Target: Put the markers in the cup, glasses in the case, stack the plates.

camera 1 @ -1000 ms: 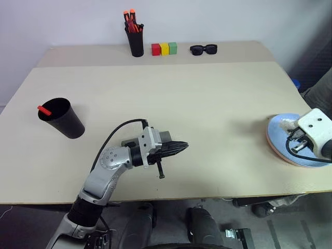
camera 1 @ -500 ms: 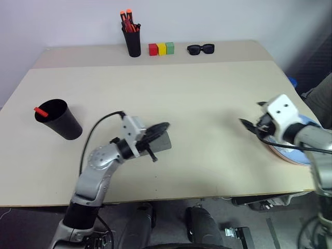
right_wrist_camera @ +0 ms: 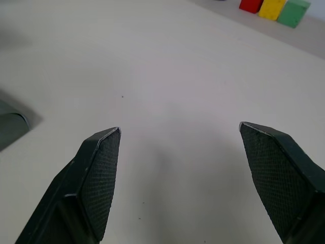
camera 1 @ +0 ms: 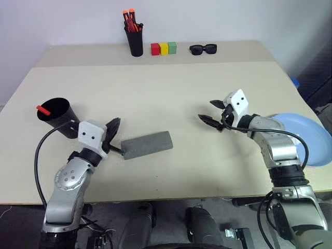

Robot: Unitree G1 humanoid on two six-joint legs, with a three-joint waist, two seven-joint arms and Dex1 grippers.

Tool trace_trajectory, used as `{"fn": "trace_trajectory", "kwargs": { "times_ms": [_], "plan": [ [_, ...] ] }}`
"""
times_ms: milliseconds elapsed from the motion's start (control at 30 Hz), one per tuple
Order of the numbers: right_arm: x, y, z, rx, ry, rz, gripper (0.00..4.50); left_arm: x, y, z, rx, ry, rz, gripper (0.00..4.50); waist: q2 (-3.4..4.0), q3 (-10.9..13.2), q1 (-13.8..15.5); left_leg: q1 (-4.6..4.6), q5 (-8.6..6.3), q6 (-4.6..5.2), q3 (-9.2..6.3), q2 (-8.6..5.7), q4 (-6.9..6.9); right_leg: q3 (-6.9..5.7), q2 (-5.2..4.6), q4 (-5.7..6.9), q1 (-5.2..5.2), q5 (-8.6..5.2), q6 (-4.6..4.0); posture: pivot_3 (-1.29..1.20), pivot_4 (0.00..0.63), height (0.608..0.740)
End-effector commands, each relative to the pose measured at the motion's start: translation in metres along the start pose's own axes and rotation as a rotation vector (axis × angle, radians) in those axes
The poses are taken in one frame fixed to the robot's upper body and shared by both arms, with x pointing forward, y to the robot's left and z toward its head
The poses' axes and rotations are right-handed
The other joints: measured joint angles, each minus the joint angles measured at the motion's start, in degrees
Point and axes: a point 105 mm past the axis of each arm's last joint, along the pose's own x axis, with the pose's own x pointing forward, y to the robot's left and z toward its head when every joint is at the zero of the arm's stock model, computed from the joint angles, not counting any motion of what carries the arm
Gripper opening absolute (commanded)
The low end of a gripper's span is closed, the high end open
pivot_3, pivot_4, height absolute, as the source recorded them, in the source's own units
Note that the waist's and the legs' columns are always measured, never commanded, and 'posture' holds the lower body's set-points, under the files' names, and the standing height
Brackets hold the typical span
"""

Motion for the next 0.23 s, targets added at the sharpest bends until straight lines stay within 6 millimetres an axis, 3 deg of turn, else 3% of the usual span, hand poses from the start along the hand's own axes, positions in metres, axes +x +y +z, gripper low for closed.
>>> {"fn": "trace_trajectory", "kwargs": {
  "times_ms": [33,233],
  "plan": [
    [0.0017,-0.0015,0.0116,-0.042,-0.053,0.006,3.79,-0.0019,0.0057,0.0082,0.024,-0.024,0.039,0.0,0.0,0.0,0.0,0.0,0.0,0.0,0.0,0.0,0.0,0.0,0.01,0.0,0.0,0.0,0.0,0.0,0.15,0.74],
    [0.0007,0.0002,0.0053,-0.051,-0.046,0.009,3.79,-0.0006,0.0116,-0.0006,0.024,-0.01,0.049,0.0,0.0,0.0,-0.05,0.0,0.0,0.0,0.02,0.0,0.0,0.0,0.01,0.0,0.0,0.0,0.0,0.0,0.15,0.74]
  ]
}}
